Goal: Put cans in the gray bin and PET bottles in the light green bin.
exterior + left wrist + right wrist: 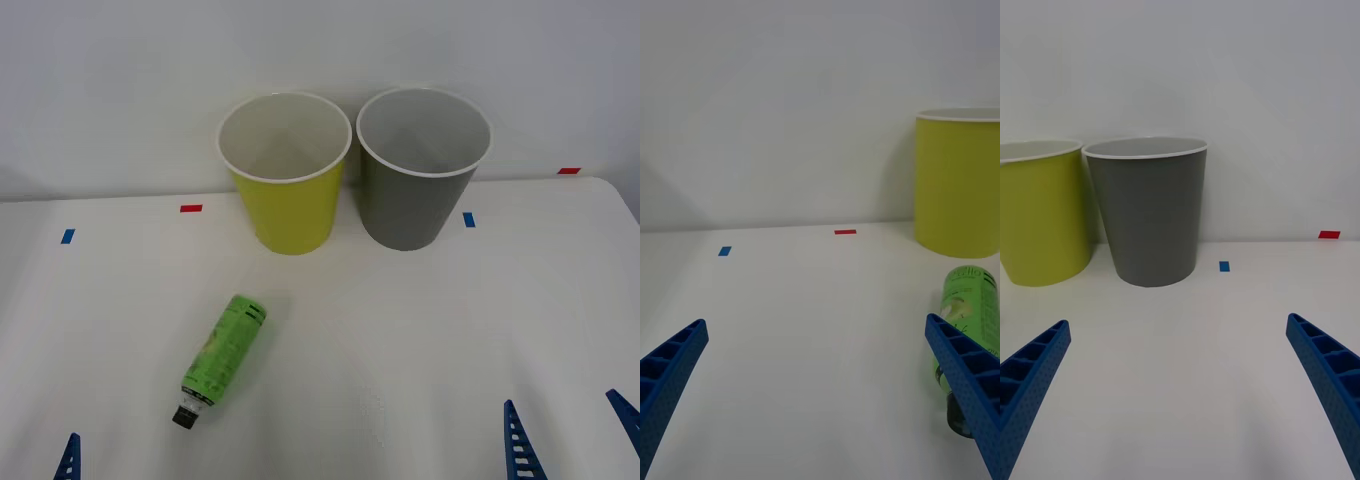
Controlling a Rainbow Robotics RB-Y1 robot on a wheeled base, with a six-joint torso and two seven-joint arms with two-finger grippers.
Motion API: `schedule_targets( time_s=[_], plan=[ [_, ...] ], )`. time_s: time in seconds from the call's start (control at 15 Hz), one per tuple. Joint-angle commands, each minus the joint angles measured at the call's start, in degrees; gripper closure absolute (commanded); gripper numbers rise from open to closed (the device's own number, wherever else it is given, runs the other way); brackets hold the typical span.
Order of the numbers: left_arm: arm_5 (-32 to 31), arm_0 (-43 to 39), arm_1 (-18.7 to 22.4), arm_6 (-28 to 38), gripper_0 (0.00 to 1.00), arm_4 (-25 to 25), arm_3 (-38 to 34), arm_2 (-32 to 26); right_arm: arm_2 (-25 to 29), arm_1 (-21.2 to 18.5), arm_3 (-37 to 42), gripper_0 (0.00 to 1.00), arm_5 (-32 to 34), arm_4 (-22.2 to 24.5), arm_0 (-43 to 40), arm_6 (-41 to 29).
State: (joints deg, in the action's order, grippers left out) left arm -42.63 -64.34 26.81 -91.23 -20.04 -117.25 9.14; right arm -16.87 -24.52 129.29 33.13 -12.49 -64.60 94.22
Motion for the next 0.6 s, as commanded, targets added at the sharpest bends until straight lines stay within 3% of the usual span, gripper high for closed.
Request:
schedule_targets(
  time_s=[0.07,0.6],
  plan=[
    [0.00,0.00,0.00,0.00,0.00,0.00,0.00,0.00,0.00,0.00,0.00,0.00,0.00,0.01,0.00,0.00],
    [0.00,0.00,0.00,0.00,0.00,0.00,0.00,0.00,0.00,0.00,0.00,0.00,0.00,0.01,0.00,0.00]
  ],
)
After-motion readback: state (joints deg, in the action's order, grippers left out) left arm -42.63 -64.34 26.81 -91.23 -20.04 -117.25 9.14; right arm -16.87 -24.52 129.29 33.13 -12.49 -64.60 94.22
